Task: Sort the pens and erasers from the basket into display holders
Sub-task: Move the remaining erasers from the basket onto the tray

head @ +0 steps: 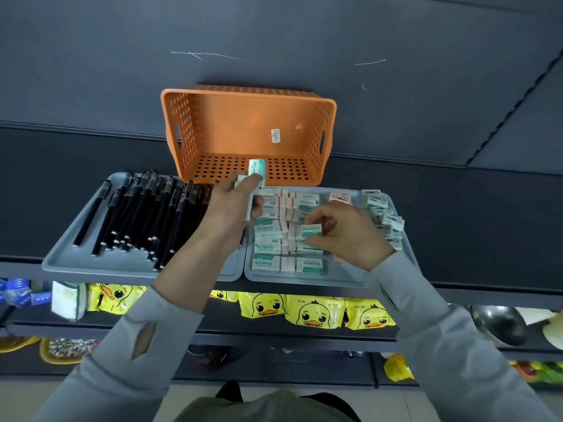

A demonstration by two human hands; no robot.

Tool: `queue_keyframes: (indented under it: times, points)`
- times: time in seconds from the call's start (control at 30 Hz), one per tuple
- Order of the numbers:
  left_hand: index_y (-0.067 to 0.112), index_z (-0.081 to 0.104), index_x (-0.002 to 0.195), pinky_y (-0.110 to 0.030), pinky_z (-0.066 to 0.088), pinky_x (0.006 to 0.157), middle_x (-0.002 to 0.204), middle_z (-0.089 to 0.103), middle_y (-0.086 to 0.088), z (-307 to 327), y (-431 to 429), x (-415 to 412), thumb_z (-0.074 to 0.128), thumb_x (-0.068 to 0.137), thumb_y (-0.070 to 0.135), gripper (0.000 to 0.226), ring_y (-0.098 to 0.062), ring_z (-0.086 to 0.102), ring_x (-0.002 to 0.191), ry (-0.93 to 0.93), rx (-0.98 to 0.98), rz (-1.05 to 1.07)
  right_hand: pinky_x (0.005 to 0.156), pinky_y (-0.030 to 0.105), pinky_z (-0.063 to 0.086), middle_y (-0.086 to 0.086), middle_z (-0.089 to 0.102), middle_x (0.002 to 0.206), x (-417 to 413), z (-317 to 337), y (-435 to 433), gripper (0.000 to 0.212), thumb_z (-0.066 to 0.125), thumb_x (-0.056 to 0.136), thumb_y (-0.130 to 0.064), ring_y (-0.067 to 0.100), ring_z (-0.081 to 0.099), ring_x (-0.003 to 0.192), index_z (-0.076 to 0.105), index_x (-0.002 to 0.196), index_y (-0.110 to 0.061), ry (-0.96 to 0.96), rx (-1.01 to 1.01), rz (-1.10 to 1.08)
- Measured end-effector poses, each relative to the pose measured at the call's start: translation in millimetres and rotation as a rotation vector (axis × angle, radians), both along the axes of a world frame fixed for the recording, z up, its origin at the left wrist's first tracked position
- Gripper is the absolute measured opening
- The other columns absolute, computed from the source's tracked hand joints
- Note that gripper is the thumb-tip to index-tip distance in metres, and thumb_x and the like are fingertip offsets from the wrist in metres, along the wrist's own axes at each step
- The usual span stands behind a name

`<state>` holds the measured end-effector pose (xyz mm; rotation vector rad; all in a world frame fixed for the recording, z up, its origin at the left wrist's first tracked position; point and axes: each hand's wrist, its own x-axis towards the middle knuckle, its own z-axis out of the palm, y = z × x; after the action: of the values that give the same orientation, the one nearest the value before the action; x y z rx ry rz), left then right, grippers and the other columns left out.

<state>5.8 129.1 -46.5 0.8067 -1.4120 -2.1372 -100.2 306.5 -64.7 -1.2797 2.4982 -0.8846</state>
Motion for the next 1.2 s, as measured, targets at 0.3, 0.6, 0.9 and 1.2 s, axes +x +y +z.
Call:
queue_keyframes:
  times: [0.3,0.6,0.9,1.2]
  points:
    - [0.018,0.062,0.103,-0.017,0.047,0.052,0.083,0.066,0.003,-0.5,13.8,5.4,0.075,0.082,0.012,0.026,0.002,0.06,0.054,-0.167,-0.362,-0.069,0.078,0.028,0.052,-0.008,0.062,0.097,1.3,14.4,-16.1,0.024,0.064,0.089,-0.034,0.009,0.059,0.085,0.066,0.11,-0.023,0.051,-0.109,-0.091]
    - [0.009,0.052,0.115,-0.018,0.042,0.045,0.085,0.06,-0.003,15.2,12.9,-2.7,0.059,0.093,0.037,0.036,-0.007,0.047,0.052,-0.143,0.023,-0.077,0.057,0.023,0.051,0.005,0.071,0.082,-9.4,37.8,-22.8,0.009,0.064,0.09,-0.01,0.012,0.061,0.063,0.067,0.099,-0.01,-0.693,-0.554,-0.245]
    - [0.004,0.043,0.113,-0.039,0.053,0.091,0.114,0.048,-0.02,31.2,-2.9,6.3,0.037,0.092,-0.008,0.025,-0.024,0.056,0.095,0.145,0.602,-0.132,0.07,0.023,0.058,0.01,0.07,0.094,-26.3,33.7,-7.1,0.015,0.061,0.092,-0.001,0.011,0.067,0.072,0.069,0.103,-0.007,-0.592,-0.436,-0.338]
    - [-0.01,0.06,0.1,-0.033,0.06,0.076,0.099,0.071,-0.024,13.6,1.6,7.7,0.058,0.09,0.006,0.019,-0.029,0.07,0.094,0.117,0.523,-0.153,0.08,0.034,0.049,-0.004,0.059,0.092,-18.2,4.8,-40.4,0.007,0.069,0.087,-0.019,0.016,0.057,0.087,0.065,0.082,-0.024,0.073,-0.015,-0.215]
